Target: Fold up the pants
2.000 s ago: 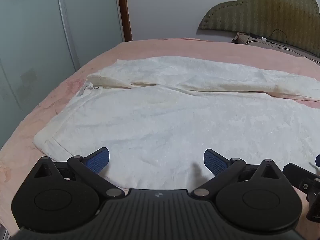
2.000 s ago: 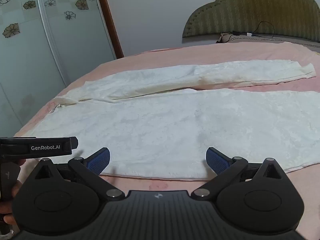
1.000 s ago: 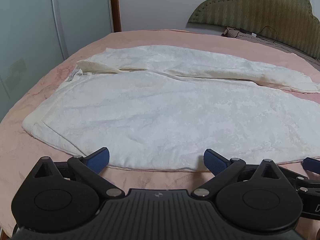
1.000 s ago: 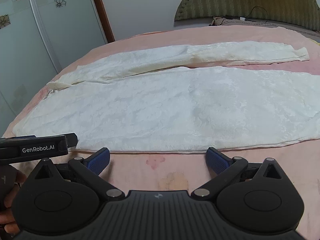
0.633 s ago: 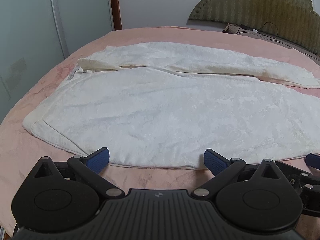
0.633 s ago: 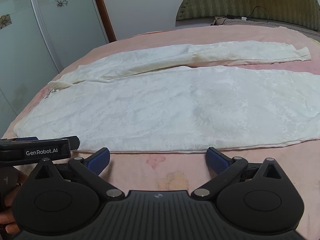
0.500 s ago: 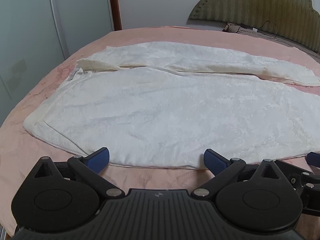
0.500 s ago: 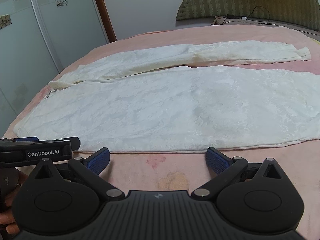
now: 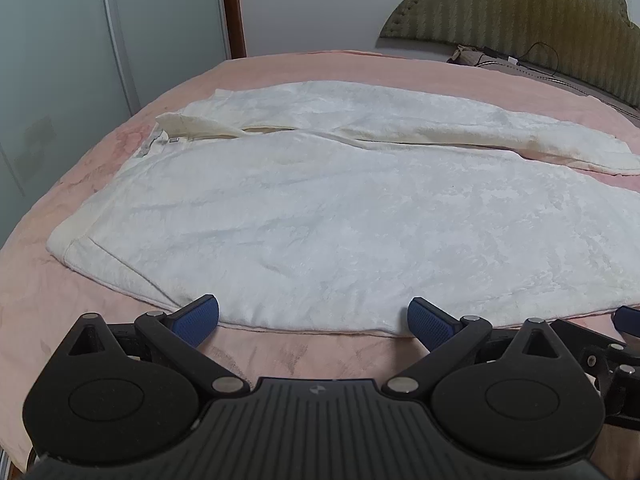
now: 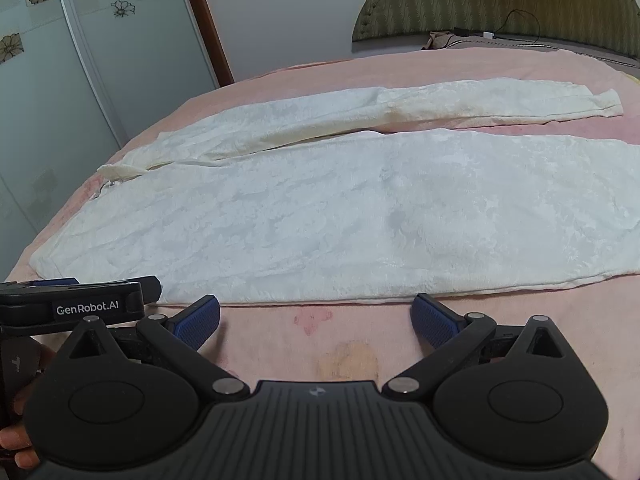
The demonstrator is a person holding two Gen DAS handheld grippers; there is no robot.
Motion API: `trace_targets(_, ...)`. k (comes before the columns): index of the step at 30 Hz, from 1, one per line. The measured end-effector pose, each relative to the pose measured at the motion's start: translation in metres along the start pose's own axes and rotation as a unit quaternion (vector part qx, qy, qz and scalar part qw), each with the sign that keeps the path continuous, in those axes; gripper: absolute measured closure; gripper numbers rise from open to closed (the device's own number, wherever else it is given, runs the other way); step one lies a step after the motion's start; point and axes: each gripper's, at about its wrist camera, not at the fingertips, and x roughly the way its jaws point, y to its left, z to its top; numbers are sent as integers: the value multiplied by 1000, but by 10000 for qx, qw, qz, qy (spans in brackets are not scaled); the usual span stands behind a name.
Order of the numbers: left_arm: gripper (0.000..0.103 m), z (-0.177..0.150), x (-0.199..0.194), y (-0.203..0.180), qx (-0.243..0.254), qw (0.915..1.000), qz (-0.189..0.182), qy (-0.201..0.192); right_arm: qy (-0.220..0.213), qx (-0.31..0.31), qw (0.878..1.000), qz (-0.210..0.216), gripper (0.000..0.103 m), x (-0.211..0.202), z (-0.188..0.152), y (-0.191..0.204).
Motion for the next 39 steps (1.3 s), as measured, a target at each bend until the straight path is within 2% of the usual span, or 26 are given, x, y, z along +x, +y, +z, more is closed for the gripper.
trace_targets(16, 1, 2, -1, 0, 105, 9999, 30, -69, -185, -150, 9995, 222, 0, -7, 0, 2)
trace_targets(21, 0, 22, 0, 1, 140, 9994, 10, -310, -531, -686, 9957, 316, 0, -13, 9, 6)
trace_targets(26, 0, 49, 23, 6, 150, 9979, 398, -481, -859, -1434, 9847, 489, 0, -2, 37, 14)
trace_targets(32, 0, 73, 55, 25, 21, 9954, 798, -531, -1070, -2309, 9654, 579, 0, 40, 84, 27)
trace_targets(35, 0, 73, 70, 35, -88, 9956, 829, -417, -888, -2785, 9527, 827, 0, 71, 109, 34)
trace_targets(39, 0, 65, 85, 41, -99, 9964, 793, -272, -606, -3106, 9445, 883, 0, 116, 146, 48)
